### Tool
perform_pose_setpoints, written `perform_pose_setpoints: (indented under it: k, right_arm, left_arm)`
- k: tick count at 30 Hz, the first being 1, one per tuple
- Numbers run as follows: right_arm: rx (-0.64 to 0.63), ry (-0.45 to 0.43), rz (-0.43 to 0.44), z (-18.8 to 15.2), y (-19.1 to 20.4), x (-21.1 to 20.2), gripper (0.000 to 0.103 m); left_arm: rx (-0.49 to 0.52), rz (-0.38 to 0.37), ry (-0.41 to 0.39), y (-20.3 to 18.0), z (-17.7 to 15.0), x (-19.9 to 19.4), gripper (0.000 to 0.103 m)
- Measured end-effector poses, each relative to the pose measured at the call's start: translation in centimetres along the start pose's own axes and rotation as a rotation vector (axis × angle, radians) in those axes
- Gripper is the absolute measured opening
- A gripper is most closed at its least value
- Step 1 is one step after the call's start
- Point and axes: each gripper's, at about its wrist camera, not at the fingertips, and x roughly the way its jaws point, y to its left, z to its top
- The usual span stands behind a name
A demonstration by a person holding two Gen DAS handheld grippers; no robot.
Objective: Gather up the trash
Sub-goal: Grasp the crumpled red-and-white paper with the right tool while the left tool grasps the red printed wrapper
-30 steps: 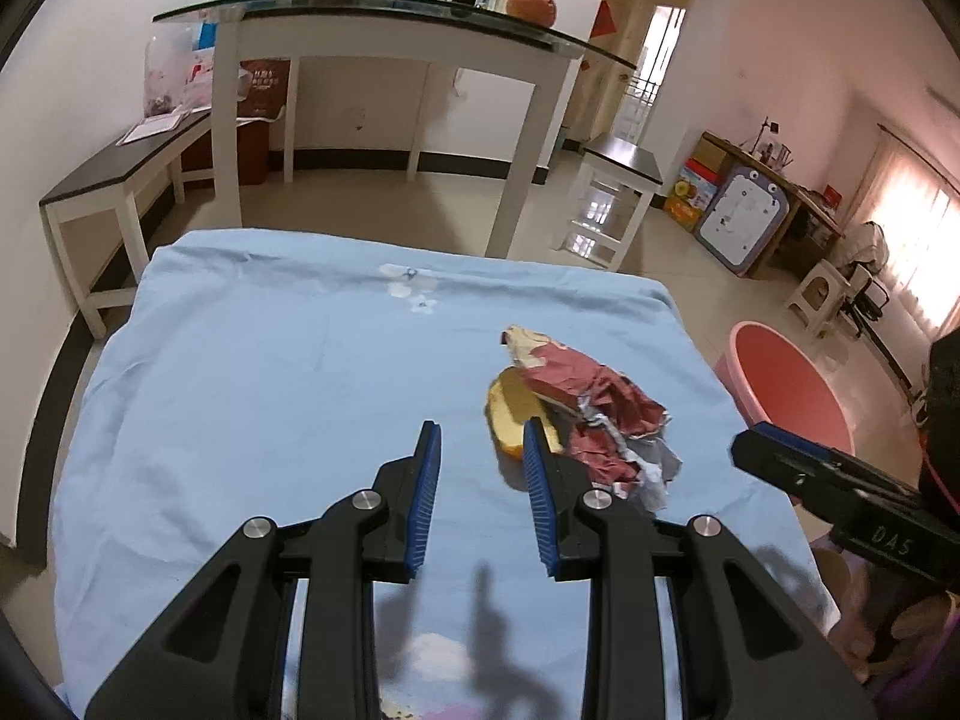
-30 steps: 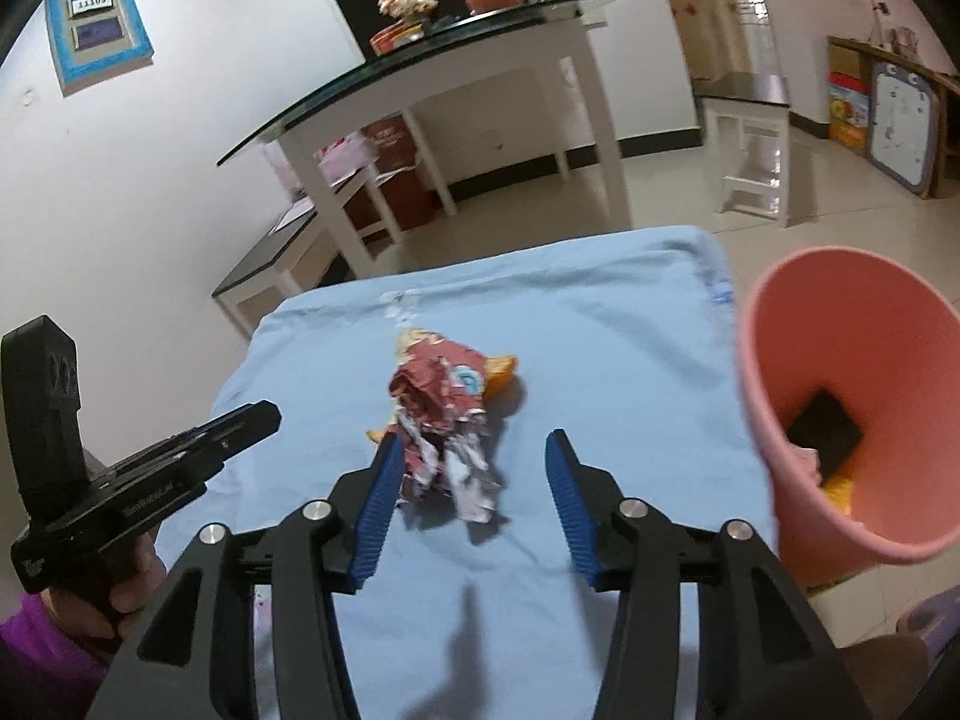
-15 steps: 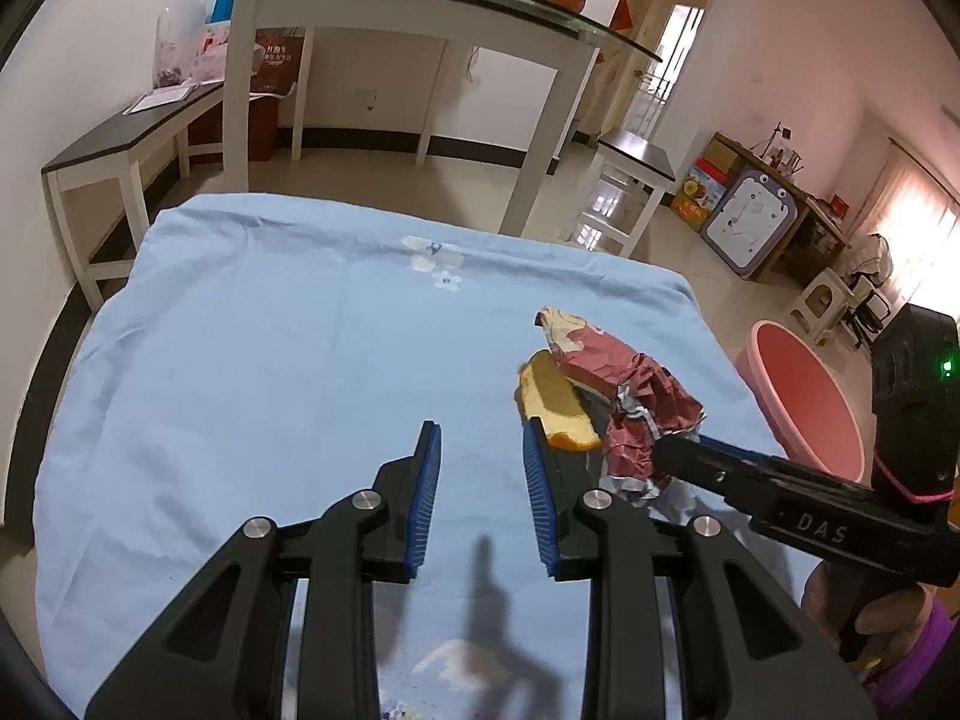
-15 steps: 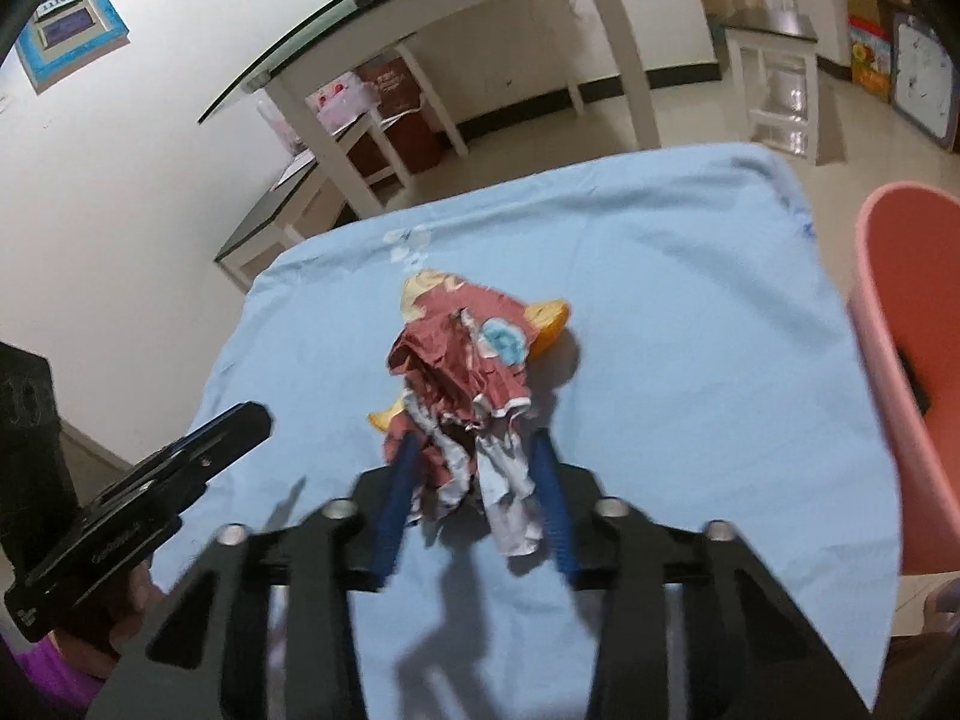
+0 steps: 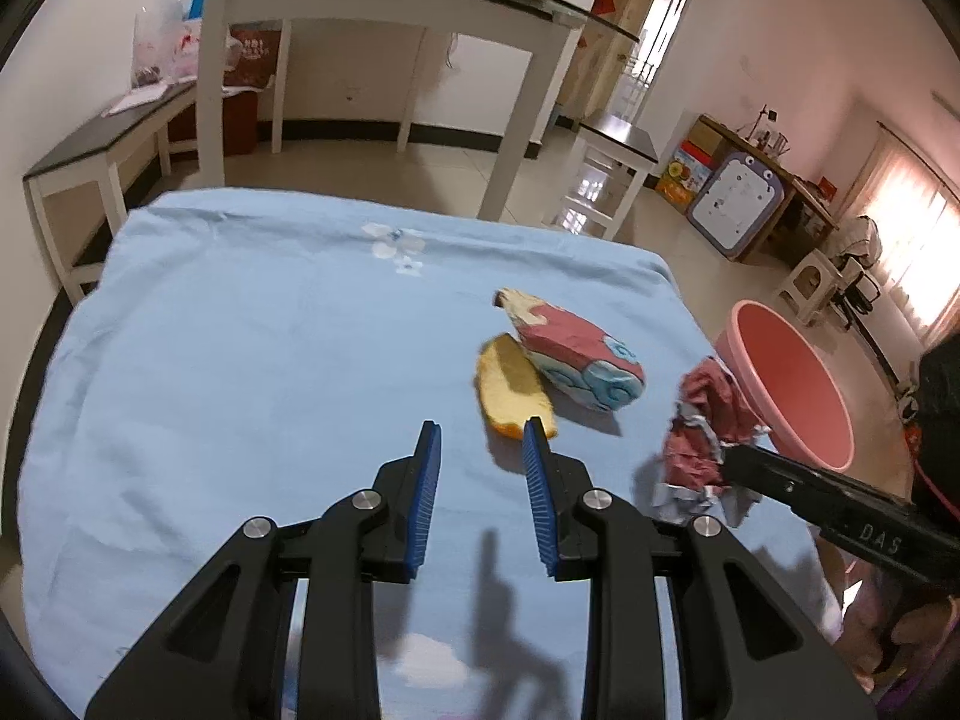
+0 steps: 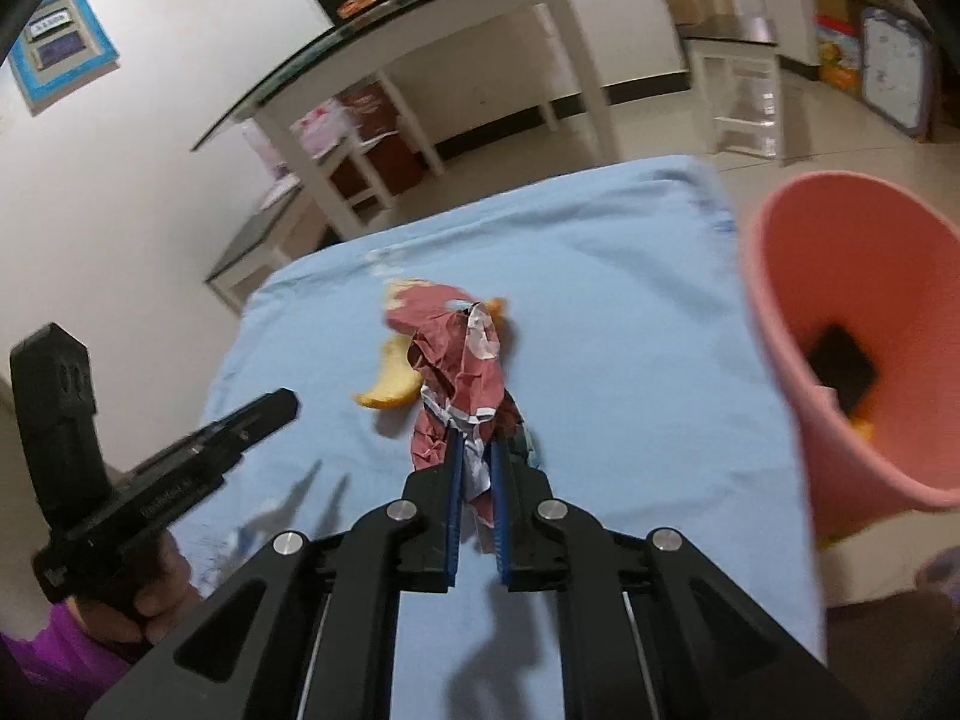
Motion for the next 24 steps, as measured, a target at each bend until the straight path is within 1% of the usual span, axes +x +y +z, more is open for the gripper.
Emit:
perform_pose_setpoints:
  k: [2, 5, 7, 10, 11, 14, 15, 17, 19, 20, 21, 23, 24]
  right_arm:
    - [0.015, 0.01, -0.038, -0.6, -0.8, -0.5, 0.008]
    - [0.025, 0.021, -0.057, -1.5, -1.7, -0.9, 0.008]
    - [0.014, 0.019, -0.062, -1.9, -1.7, -1.1, 0.008]
    - [-0.01, 0.012, -0.074, -2.2, -1.8, -1.2, 0.008]
    - [-0.012, 0.011, -0.074, -2.3, -1.8, -1.2, 0.008]
    - [-0.016, 0.005, -0.073, -2.3, -2.1, -1.3, 0.008]
    - [-0.016, 0.004, -0.072, -2.3, -2.1, -1.3, 0.008]
    - [-0.014, 0.004, -0.068, -2.4, -2.3, -1.2, 0.008]
    - [-0.014, 0.005, -0.063, -2.5, -2.4, -1.2, 0.008]
    - [-0.016, 0.005, -0.062, -2.5, -2.4, -1.2, 0.008]
    - [-0.018, 0.004, -0.061, -2.5, -2.4, -1.2, 0.008]
    - [-0.018, 0.003, -0.058, -2.5, -2.5, -1.2, 0.008]
    - [-0.018, 0.003, -0.056, -2.5, -2.5, -1.2, 0.008]
  left_arm:
    - [-0.003, -0.008, 0.019, -0.5, 0.0, 0.5, 0.028]
    - [-0.032, -0.001, 0.056, -0.8, 0.2, 1.5, 0.028]
    - [-0.095, -0.007, 0.088, -0.7, 0.5, 2.4, 0.028]
    - [-0.187, 0.002, 0.101, -0.2, 0.8, 3.4, 0.028]
    - [-0.212, 0.011, 0.122, -0.1, 0.9, 3.9, 0.028]
    - [-0.295, -0.007, 0.199, 0.2, 0.8, 5.5, 0.028]
    - [-0.31, -0.013, 0.208, 0.2, 0.8, 5.8, 0.028]
    - [-0.317, 0.002, 0.178, 0.1, 1.0, 5.8, 0.028]
    - [-0.316, -0.004, 0.173, -0.1, 1.3, 6.0, 0.028]
    - [-0.3, -0.002, 0.169, -0.2, 1.4, 6.2, 0.028]
    - [-0.276, 0.018, 0.154, -0.5, 1.4, 6.2, 0.026]
    - [-0.252, 0.045, 0.153, -0.6, 1.2, 6.5, 0.002]
    - [-0.244, 0.052, 0.159, -0.5, 1.1, 6.7, 0.001]
